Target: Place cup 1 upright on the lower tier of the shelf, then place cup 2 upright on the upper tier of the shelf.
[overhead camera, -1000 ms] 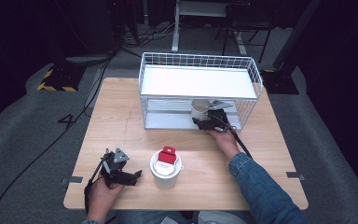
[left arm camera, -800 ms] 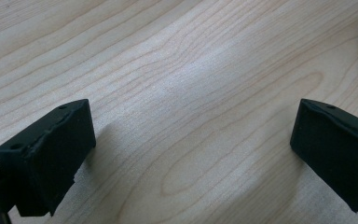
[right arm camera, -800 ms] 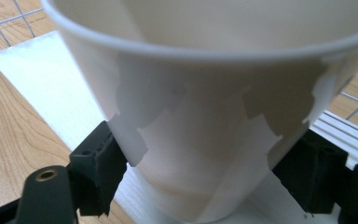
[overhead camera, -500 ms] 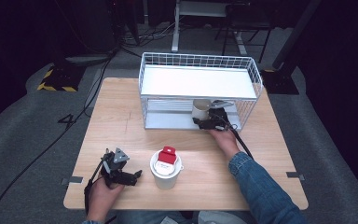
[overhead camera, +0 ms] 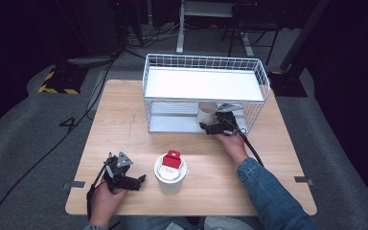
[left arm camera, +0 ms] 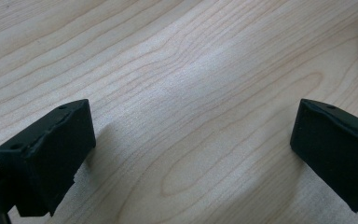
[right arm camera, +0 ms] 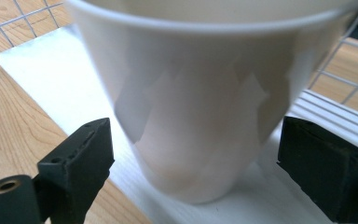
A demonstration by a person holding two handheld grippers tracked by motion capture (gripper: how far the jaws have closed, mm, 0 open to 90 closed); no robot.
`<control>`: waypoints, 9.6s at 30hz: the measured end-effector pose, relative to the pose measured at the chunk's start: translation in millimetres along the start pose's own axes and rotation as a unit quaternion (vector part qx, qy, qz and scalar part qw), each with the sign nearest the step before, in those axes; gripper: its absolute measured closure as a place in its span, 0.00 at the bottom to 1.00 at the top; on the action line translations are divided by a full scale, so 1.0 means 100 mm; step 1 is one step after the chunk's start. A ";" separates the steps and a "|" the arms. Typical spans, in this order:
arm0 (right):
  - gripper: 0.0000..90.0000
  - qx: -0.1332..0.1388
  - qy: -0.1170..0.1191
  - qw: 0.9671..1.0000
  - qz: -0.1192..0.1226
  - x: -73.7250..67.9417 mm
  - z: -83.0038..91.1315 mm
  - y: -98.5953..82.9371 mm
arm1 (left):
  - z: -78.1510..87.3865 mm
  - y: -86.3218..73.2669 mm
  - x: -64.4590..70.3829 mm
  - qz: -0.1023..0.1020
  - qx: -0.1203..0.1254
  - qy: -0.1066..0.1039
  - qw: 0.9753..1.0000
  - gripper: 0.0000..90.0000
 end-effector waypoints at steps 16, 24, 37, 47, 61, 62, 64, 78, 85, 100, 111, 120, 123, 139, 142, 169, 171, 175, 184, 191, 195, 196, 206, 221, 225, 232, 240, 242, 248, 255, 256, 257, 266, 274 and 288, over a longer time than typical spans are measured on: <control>0.14 0.014 -0.005 1.000 0.014 -0.11 0.45 -0.06 | 0.00 0.00 0.00 0.001 -0.003 -0.001 1.000 0.00; 0.15 0.025 0.006 1.000 0.017 -0.14 0.70 -0.12 | -0.01 0.01 0.00 0.000 -0.002 -0.002 1.000 0.00; 0.16 -0.001 0.030 0.999 0.016 -0.15 1.21 -0.29 | -0.02 0.04 -0.03 0.003 0.001 0.001 1.000 0.03; 0.16 -0.005 0.030 0.999 0.024 -0.11 1.61 -0.50 | -0.02 0.04 -0.04 0.000 0.003 0.002 1.000 0.03; 0.16 0.009 0.030 1.000 -0.002 -0.08 1.97 -0.94 | -0.03 0.06 -0.05 0.007 0.003 0.004 1.000 0.03; 0.16 0.010 0.032 0.999 -0.004 -0.08 1.98 -0.98 | -0.03 0.06 -0.05 0.007 0.003 0.004 1.000 0.03; 0.16 0.011 0.021 1.000 -0.010 -0.07 1.99 -1.07 | -0.03 0.06 -0.05 0.007 0.003 0.005 1.000 0.03; 0.16 -0.018 0.005 1.000 -0.023 -0.04 1.91 -1.54 | -0.04 0.07 -0.05 0.014 0.004 0.005 1.000 0.03; 0.16 -0.047 0.004 0.998 -0.030 -0.02 1.81 -1.74 | -0.04 0.07 -0.05 0.013 0.003 0.005 1.000 0.03; 0.16 -0.088 -0.026 0.995 -0.034 0.09 1.68 -2.02 | -0.04 0.07 -0.05 0.012 0.003 0.006 1.000 0.03; 0.15 -0.089 -0.029 0.995 -0.036 0.09 1.66 -2.00 | -0.04 0.07 -0.04 0.007 0.005 0.006 1.000 0.03; 0.15 -0.088 -0.029 0.995 -0.037 0.09 1.65 -2.00 | -0.01 0.06 -0.04 0.004 0.002 0.007 1.000 0.06; 0.15 -0.088 -0.029 0.995 -0.037 0.09 1.65 -2.00 | 0.02 0.05 -0.03 -0.004 0.006 0.002 1.000 0.12; 0.15 -0.088 -0.029 0.995 -0.037 0.09 1.65 -2.00 | 0.56 -0.04 0.31 -0.040 0.104 -0.010 0.994 0.15; 0.15 -0.088 -0.029 0.995 -0.037 0.08 1.65 -2.00 | 0.64 -0.08 0.37 -0.041 0.116 -0.025 0.992 0.15; 0.15 -0.088 -0.029 0.995 -0.039 0.08 1.65 -1.99 | 0.64 0.07 0.87 -0.082 0.187 -0.137 0.969 0.02; 0.15 -0.088 -0.030 0.995 -0.038 0.08 1.65 -2.00 | 0.61 0.10 0.88 -0.082 0.193 -0.140 0.968 0.00; 0.15 -0.088 -0.029 0.995 -0.039 0.08 1.65 -1.99 | 0.54 0.15 0.88 -0.084 0.199 -0.145 0.966 0.00; 0.15 -0.088 -0.029 0.995 -0.039 0.08 1.65 -1.99 | 0.40 0.23 0.93 -0.097 0.206 -0.153 0.961 0.00; 0.15 -0.088 -0.029 0.995 -0.037 0.09 1.65 -1.99 | 0.28 0.30 0.94 -0.092 0.203 -0.159 0.962 0.00; 0.15 -0.088 -0.029 0.995 -0.037 0.09 1.65 -1.99 | 0.24 0.33 0.94 -0.089 0.205 -0.160 0.961 0.00; 0.15 -0.088 -0.029 0.995 -0.036 0.09 1.65 -1.99 | 0.23 0.34 0.94 -0.086 0.207 -0.160 0.961 0.00; 0.15 -0.088 -0.029 0.995 -0.036 0.09 1.65 -1.99 | 0.14 0.40 0.96 -0.098 0.207 -0.172 0.958 0.07; 0.15 -0.088 -0.029 0.995 -0.036 0.09 1.65 -1.99 | 0.10 0.35 0.97 -0.105 0.240 -0.161 0.951 0.09; 0.15 -0.088 -0.029 0.995 -0.036 0.09 1.65 -1.99 | 0.09 0.34 0.98 -0.100 0.245 -0.160 0.951 0.09; 0.15 -0.088 -0.030 0.995 -0.037 0.09 1.64 -1.99 | 0.09 0.34 0.98 -0.099 0.245 -0.157 0.952 0.10; 0.15 -0.088 -0.030 0.995 -0.037 0.09 1.64 -1.99 | 0.11 0.34 1.00 -0.097 0.240 -0.148 0.954 0.10; 0.15 -0.088 -0.030 0.995 -0.037 0.09 1.64 -1.99 | 0.11 0.34 1.00 -0.097 0.239 -0.146 0.955 0.10; 0.15 -0.088 -0.030 0.995 -0.037 0.09 1.64 -1.99 | 0.12 0.36 1.05 -0.105 0.239 -0.119 0.958 0.10; 0.15 -0.088 -0.030 0.995 -0.037 0.09 1.64 -1.99 | 0.19 0.40 1.06 -0.093 0.255 -0.129 0.954 0.11; 0.15 -0.088 -0.030 0.995 -0.037 0.09 1.64 -1.99 | 0.21 0.41 1.06 -0.090 0.253 -0.131 0.954 0.11; 0.15 -0.088 -0.030 0.995 -0.037 0.09 1.64 -1.99 | 0.22 0.42 1.05 -0.088 0.251 -0.131 0.955 0.11; 0.15 -0.088 -0.030 0.995 -0.037 0.09 1.64 -1.99 | 0.34 0.52 0.99 -0.070 0.252 -0.140 0.955 0.11; 0.15 -0.089 -0.030 0.995 -0.037 0.09 1.64 -1.99 | 0.45 0.62 0.94 -0.066 0.250 -0.138 0.956 0.11; 0.11 -0.092 -0.044 0.993 -0.051 0.08 1.63 -1.99 | 0.66 0.89 0.89 -0.074 0.246 -0.138 0.956 0.11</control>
Point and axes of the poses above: each handheld gripper's, and its own axes: z roughly backward along the jaws, y roughly out of its top, x roughly to its right, the point moved 3 cm from there along -z, roughly forward along the jaws, and after that the axes turned 11 degrees about -x, right-handed, at the moved point
